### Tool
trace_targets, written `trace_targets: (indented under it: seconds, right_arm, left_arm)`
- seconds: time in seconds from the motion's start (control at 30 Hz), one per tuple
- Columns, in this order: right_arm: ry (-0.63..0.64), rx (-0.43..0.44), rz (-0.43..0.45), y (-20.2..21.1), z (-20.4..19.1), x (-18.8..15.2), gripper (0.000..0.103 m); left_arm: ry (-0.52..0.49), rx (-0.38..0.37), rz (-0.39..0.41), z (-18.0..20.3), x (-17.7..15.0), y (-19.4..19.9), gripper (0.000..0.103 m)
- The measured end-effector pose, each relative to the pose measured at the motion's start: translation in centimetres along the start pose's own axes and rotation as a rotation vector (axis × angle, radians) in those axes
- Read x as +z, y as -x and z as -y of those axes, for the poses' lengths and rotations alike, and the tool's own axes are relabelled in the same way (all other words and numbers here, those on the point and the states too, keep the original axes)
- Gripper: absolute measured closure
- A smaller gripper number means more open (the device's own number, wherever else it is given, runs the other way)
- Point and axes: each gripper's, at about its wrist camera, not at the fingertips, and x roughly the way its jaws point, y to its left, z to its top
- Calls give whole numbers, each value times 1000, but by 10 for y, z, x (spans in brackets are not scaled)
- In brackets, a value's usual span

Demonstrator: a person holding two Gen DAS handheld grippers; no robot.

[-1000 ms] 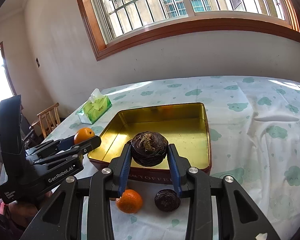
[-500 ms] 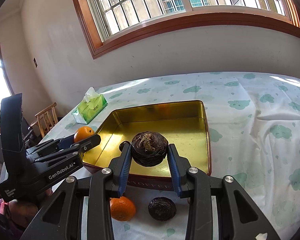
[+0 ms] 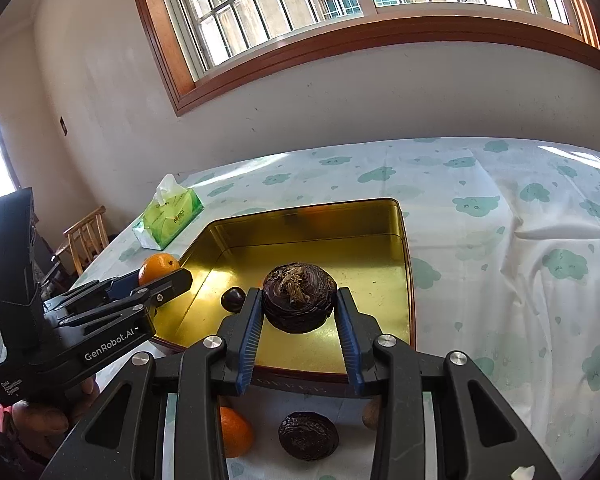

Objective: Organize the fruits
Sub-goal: 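Carry the dried fruit and mandarin over the red tin with both grippers, then lower the dried fruit into the tin and open the right gripper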

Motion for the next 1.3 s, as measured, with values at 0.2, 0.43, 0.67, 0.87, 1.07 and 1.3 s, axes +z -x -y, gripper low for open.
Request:
trace_targets:
  seconds: [0.2,0.43,0.67,0.87,1.07,1.3]
  right_arm:
    - [-9,-7,-1,-10,5,5,69]
    - [-15,-16,-9,-21,10,8,69]
    - [-11,-23,-12,-31,15,16,69]
    - [-18,-27,-29,-42,18,23,69]
    - [-22,-27,-36,-47,19,27,69]
    - [-28,-28,-46,-54,21,29,69]
  left_arm:
    - [0,1,0,1,2,-4,62]
    - [-7,2,-5,2,6,-16,62]
    - [-17,4,2,2,13,-24,62]
    - [-21,5,1,0,20,-31,62]
    - [-24,10,-9,-1,23,-38,62]
    - [-31,24,-24,-2,24,-46,62]
